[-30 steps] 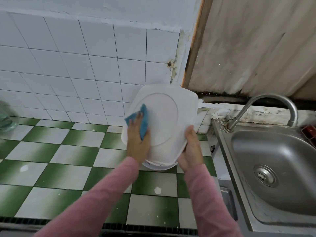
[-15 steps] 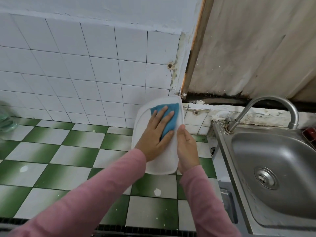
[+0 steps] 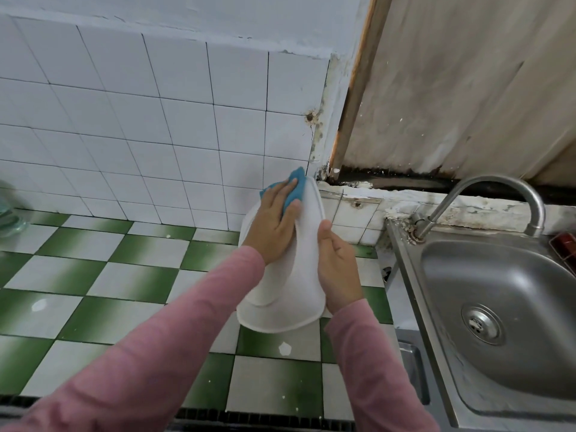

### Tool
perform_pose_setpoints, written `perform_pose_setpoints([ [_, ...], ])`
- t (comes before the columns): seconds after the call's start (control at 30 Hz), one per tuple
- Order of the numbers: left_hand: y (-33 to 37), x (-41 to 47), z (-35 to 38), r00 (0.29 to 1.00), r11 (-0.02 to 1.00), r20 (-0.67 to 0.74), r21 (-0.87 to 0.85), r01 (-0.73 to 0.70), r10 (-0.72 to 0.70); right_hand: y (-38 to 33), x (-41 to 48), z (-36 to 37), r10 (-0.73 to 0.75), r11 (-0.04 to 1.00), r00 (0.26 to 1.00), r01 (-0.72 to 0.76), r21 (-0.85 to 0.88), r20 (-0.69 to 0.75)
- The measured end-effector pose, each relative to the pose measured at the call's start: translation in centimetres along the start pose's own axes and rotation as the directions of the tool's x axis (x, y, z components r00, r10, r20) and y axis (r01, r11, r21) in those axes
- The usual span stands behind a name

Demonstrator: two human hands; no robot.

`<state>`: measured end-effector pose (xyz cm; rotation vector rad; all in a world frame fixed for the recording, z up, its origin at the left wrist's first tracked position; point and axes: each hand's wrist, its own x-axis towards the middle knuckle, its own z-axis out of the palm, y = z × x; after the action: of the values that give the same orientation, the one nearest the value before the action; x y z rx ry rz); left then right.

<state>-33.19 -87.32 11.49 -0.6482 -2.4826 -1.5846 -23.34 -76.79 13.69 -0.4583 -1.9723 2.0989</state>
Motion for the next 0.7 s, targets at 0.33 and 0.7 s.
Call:
perform_pose_setpoints([
  [0.33, -2.0, 0.8, -0.4, 0.978, 0.969, -0.050, -0.159, 0.191, -0.201, 0.1, -0.5, 0.0, -0.020, 0.998, 1.000, 0.019, 0.063, 0.000],
  [0.7, -5.5, -5.4, 1.6, 0.900, 0.861, -0.107, -0.357, 0.361, -0.422, -1.0, -0.4, 0.7, -0.015, 0.966, 0.953, 0.091, 0.240, -0.302],
])
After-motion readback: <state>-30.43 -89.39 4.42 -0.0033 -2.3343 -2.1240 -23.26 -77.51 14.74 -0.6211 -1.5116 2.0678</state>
